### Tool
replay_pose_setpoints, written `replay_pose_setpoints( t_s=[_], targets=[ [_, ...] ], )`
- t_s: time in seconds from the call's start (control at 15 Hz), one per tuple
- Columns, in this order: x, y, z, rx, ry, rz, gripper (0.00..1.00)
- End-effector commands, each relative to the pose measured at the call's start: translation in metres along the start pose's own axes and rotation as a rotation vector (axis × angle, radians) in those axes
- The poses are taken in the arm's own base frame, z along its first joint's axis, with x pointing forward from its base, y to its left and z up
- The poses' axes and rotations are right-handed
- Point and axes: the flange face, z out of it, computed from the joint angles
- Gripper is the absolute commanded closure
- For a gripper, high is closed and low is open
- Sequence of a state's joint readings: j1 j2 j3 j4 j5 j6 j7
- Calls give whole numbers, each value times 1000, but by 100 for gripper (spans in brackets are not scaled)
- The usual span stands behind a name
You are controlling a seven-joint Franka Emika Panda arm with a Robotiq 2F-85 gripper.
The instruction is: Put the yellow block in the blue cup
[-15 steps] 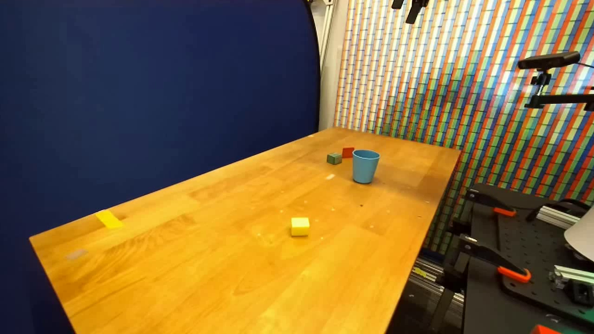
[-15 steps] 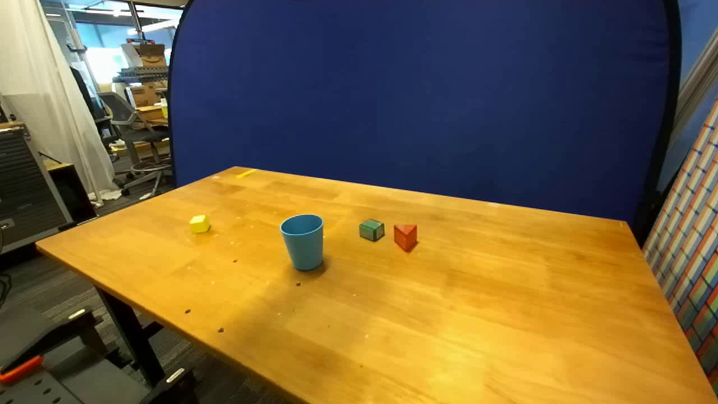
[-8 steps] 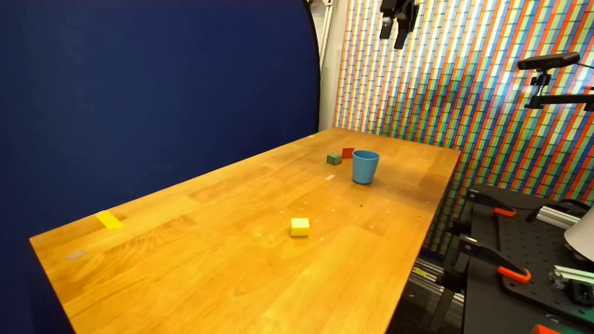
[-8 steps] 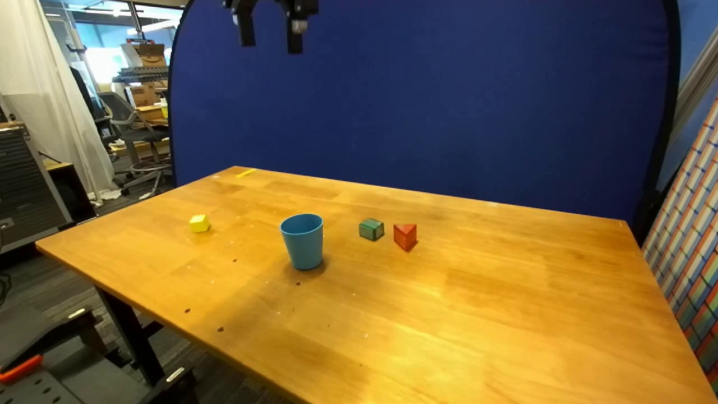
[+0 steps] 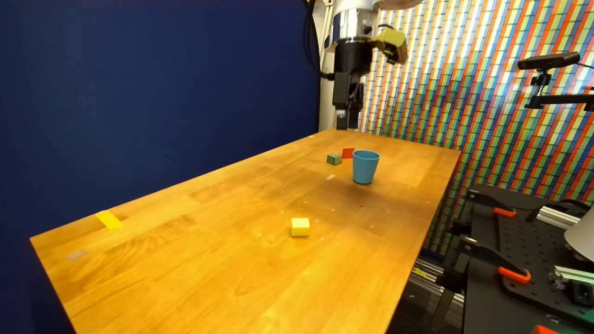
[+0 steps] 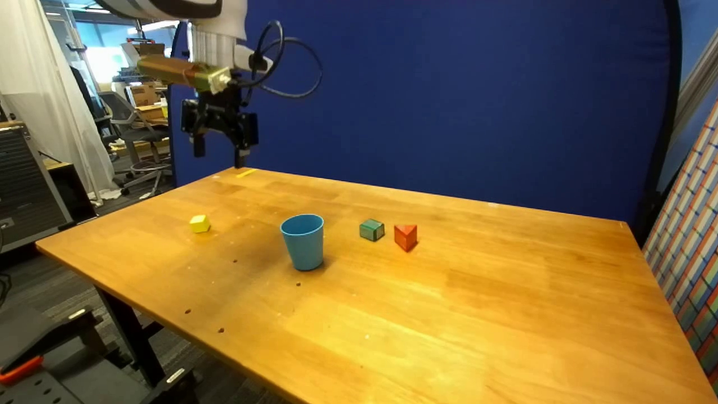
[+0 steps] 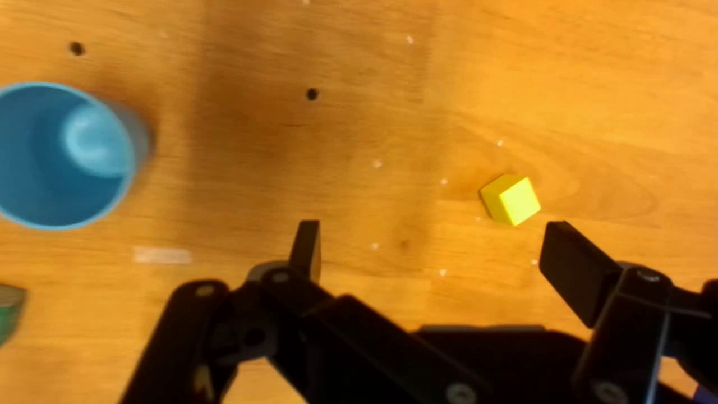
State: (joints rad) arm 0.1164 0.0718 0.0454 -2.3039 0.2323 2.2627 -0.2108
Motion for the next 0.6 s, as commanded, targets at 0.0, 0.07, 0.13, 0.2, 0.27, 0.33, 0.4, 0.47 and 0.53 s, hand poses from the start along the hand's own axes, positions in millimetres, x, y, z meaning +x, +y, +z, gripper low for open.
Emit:
replay_pose_setpoints(
  t_s=[0.0, 0.07, 0.13, 0.2, 0.27, 0.33, 0.4, 0.47, 0.53],
  targets=[
    [26, -51, 71, 70, -39, -95, 0],
    [28, -65, 88, 79, -54, -116, 0],
    [29, -76, 106, 87, -69, -132, 0],
    [30, -85, 121, 92, -81, -149, 0],
    [31, -92, 134, 96, -85, -162, 0],
    [33, -99, 145, 86, -83, -176, 0],
    [35, -103, 154, 76, -77, -189, 0],
    [38, -106, 161, 55, -64, -203, 0],
    [40, -108, 166, 33, -47, -220, 0]
  ],
)
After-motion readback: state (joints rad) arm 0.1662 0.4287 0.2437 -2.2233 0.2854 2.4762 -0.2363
